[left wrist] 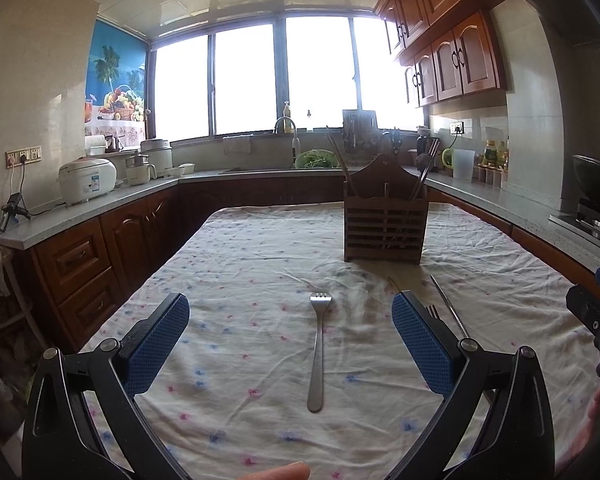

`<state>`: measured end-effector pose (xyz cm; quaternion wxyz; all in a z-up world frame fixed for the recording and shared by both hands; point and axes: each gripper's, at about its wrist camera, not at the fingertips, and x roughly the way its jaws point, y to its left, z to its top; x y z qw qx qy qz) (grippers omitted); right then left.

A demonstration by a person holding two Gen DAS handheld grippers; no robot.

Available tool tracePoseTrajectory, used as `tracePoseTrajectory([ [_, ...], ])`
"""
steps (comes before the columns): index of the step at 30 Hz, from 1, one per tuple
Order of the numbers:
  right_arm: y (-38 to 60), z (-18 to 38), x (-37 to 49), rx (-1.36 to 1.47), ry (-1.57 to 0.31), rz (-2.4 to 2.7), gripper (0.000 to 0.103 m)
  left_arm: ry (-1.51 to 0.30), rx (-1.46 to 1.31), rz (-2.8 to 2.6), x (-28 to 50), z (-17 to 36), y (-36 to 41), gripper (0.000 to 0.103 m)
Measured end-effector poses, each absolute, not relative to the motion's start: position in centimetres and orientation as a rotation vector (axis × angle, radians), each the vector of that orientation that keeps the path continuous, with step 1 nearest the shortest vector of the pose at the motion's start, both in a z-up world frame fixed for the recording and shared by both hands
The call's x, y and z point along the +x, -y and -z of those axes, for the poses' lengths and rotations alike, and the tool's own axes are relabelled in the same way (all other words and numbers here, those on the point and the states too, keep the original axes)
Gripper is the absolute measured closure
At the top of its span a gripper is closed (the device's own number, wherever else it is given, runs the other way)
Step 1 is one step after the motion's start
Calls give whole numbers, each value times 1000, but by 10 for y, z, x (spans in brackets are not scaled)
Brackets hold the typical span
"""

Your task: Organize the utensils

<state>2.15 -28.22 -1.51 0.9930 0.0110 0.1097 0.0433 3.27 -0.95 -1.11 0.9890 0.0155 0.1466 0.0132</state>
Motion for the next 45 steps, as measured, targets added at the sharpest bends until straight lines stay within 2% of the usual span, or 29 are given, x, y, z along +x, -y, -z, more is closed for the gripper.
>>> tracePoseTrajectory([
  [45, 284, 8, 21, 25, -203, -99, 0, -295, 55, -39, 37, 13, 15, 0],
])
